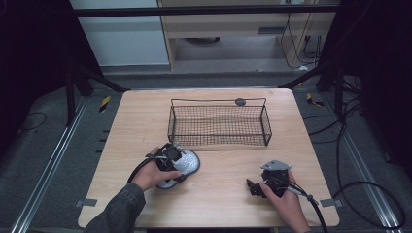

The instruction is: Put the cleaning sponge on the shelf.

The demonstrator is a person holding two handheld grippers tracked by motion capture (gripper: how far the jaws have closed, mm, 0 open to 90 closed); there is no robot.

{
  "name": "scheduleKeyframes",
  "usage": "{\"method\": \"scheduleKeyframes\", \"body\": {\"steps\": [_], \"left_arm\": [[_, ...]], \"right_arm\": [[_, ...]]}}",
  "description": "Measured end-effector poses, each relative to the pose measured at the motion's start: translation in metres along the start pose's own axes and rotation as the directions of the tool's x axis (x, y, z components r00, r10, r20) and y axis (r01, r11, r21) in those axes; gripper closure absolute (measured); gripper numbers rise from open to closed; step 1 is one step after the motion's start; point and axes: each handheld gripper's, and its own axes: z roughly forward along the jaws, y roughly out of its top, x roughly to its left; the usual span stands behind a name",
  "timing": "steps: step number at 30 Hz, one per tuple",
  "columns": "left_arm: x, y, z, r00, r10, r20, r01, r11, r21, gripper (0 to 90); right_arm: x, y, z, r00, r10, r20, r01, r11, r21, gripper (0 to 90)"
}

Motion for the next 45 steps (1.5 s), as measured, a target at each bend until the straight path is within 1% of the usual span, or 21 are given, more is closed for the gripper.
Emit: {"method": "scheduleKeyframes", "body": {"steps": [4, 7, 9, 11, 12, 13, 14, 16, 19, 20, 24, 26, 32, 36, 38, 39, 40, 41, 43, 44, 45], "left_arm": [[0.002, 0.0, -0.001, 1.0, -0.006, 0.004, 0.006, 0.9999, -0.015, 2.9], [0.002, -0.001, -0.003, 1.0, -0.001, -0.002, 0.001, 0.9999, -0.011, 6.0], [0.001, -0.001, -0.005, 0.9999, 0.013, -0.011, -0.013, 0.9999, -0.011, 6.5], [-0.001, -0.002, -0.012, 0.9985, 0.037, -0.041, -0.039, 0.9986, -0.037, 7.1], [-0.001, -0.002, -0.012, 0.9985, 0.037, -0.041, -0.039, 0.9986, -0.037, 7.2], [-0.002, -0.001, -0.022, 0.994, 0.081, -0.074, -0.084, 0.9951, -0.052, 7.5], [-0.002, -0.001, -0.022, 0.994, 0.081, -0.074, -0.084, 0.9951, -0.052, 7.8], [-0.003, 0.0, -0.027, 0.9914, 0.092, -0.093, -0.098, 0.9935, -0.057, 7.9], [-0.005, 0.003, -0.039, 0.9858, 0.119, -0.119, -0.13, 0.9876, -0.089, 8.4], [-0.005, 0.003, -0.039, 0.9858, 0.119, -0.119, -0.13, 0.9876, -0.089, 8.5], [-0.007, 0.007, -0.046, 0.9772, 0.154, -0.147, -0.168, 0.9814, -0.092, 8.8], [-0.008, 0.008, -0.048, 0.974, 0.169, -0.151, -0.184, 0.9787, -0.091, 8.9], [-0.012, 0.021, -0.06, 0.9589, 0.215, -0.185, -0.235, 0.9671, -0.097, 9.2], [-0.013, 0.029, -0.066, 0.9527, 0.233, -0.195, -0.257, 0.9605, -0.107, 9.3], [-0.015, 0.035, -0.071, 0.9464, 0.251, -0.204, -0.276, 0.955, -0.108, 9.4], [-0.016, 0.039, -0.074, 0.9411, 0.265, -0.21, -0.291, 0.9506, -0.107, 9.4], [-0.016, 0.039, -0.074, 0.9411, 0.265, -0.21, -0.291, 0.9506, -0.107, 9.4], [-0.016, 0.041, -0.075, 0.939, 0.271, -0.211, -0.298, 0.9485, -0.107, 9.4], [-0.016, 0.047, -0.077, 0.9327, 0.286, -0.219, -0.314, 0.9434, -0.106, 9.5], [-0.015, 0.052, -0.08, 0.9258, 0.299, -0.231, -0.329, 0.9387, -0.103, 9.5], [-0.014, 0.055, -0.08, 0.9235, 0.304, -0.234, -0.334, 0.9367, -0.104, 9.5]], "right_arm": [[0.0, 0.0, 0.0, 1.0, -0.002, 0.001, 0.002, 1.0, -0.001, 0.4], [0.0, 0.0, 0.0, 1.0, -0.001, 0.0, 0.001, 1.0, -0.002, 0.4], [0.0, 0.0, 0.0, 1.0, -0.002, 0.0, 0.002, 1.0, -0.002, 0.4], [0.0, 0.0, 0.0, 1.0, -0.002, 0.0, 0.002, 1.0, -0.002, 0.4], [0.0, 0.0, 0.0, 1.0, -0.001, 0.0, 0.001, 1.0, -0.003, 0.4], [0.0, 0.0, 0.0, 1.0, -0.002, 0.001, 0.002, 1.0, -0.003, 0.4], [0.0, 0.0, 0.0, 1.0, -0.002, 0.001, 0.002, 1.0, -0.003, 0.4], [0.0, 0.0, 0.0, 1.0, 0.0, 0.0, 0.0, 1.0, -0.003, 0.4], [0.001, 0.0, 0.0, 1.0, 0.002, 0.001, -0.002, 1.0, -0.004, 0.4], [0.001, 0.0, 0.0, 1.0, 0.002, 0.001, -0.002, 1.0, -0.004, 0.4], [0.001, 0.0, 0.0, 1.0, 0.001, -0.001, -0.001, 1.0, -0.005, 0.4], [0.001, 0.0, 0.0, 1.0, 0.0, -0.002, 0.0, 1.0, -0.005, 0.4], [0.0, 0.0, 0.0, 1.0, -0.004, -0.004, 0.004, 1.0, -0.006, 0.4], [0.0, 0.0, 0.0, 1.0, -0.006, -0.005, 0.006, 1.0, -0.006, 0.4], [0.0, 0.0, 0.001, 1.0, -0.006, -0.005, 0.006, 1.0, -0.006, 0.3], [0.0, 0.0, 0.001, 1.0, -0.004, -0.005, 0.003, 1.0, -0.005, 0.4], [0.0, 0.0, 0.001, 1.0, -0.004, -0.005, 0.003, 1.0, -0.005, 0.4], [0.0, 0.0, 0.001, 1.0, -0.004, -0.006, 0.004, 1.0, -0.005, 0.3], [0.0, 0.0, 0.001, 1.0, -0.005, -0.006, 0.005, 1.0, -0.005, 0.4], [0.0, 0.0, 0.001, 1.0, -0.005, -0.006, 0.005, 1.0, -0.005, 0.4], [0.0, 0.0, 0.001, 1.0, -0.005, -0.006, 0.005, 1.0, -0.005, 0.4]]}}
